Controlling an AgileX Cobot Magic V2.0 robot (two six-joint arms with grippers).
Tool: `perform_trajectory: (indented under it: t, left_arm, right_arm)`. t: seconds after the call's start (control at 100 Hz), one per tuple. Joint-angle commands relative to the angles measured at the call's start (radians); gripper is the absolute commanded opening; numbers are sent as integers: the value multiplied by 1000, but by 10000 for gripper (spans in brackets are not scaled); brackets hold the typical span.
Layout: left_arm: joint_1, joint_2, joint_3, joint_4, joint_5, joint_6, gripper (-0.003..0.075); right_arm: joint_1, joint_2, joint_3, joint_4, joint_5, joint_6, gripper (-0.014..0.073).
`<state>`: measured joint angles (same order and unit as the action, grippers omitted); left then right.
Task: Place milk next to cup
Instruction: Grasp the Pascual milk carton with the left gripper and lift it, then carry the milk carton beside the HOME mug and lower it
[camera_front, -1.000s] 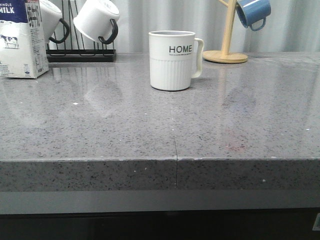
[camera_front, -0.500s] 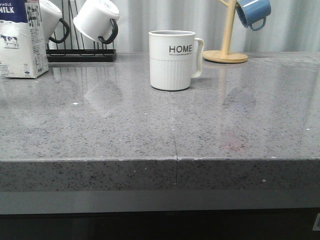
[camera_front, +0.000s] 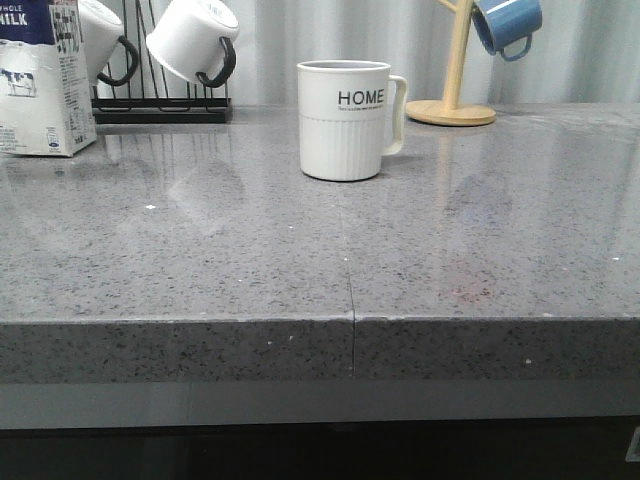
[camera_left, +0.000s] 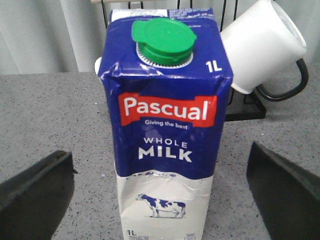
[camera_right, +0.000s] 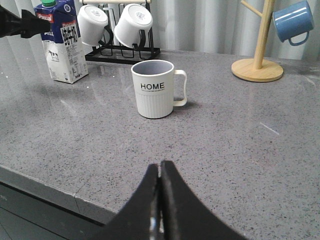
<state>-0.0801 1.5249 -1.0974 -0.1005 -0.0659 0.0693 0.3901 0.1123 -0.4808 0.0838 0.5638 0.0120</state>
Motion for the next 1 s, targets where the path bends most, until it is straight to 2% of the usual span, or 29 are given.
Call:
perform_trajectory:
  t: [0.0, 0.13, 0.32, 0.59, 0.68, 0.88, 0.92, 0.99]
  left_arm:
    - [-5, -7, -58, -12, -91, -8, 648]
    - [-5, 34, -92, -19, -117, -8, 638]
    - [-5, 97, -114, -44, -247, -8, 636]
    - [-3, 195, -165, -45, -260, -8, 621]
    - [-3, 199, -165, -53, -260, -8, 544]
    - [-3, 195, -165, -55, -262, -8, 262]
    - [-3, 190, -165, -55, -255, -8, 223]
    - [-5, 172, -160, -55, -245, -8, 199]
  right_arm:
    - [-4, 11, -25, -8, -74, -12, 3]
    - [-4, 11, -25, -8, -74, -12, 3]
    - [-4, 11, -25, -8, -74, -12, 3]
    - [-4, 11, -25, -8, -74, -12, 3]
    - [-4, 11, -25, -8, -74, -12, 3]
    - [-4, 11, -25, -8, -74, -12, 3]
    - [-4, 11, -25, -8, -74, -12, 3]
    - [-4, 11, -25, -8, -74, -12, 3]
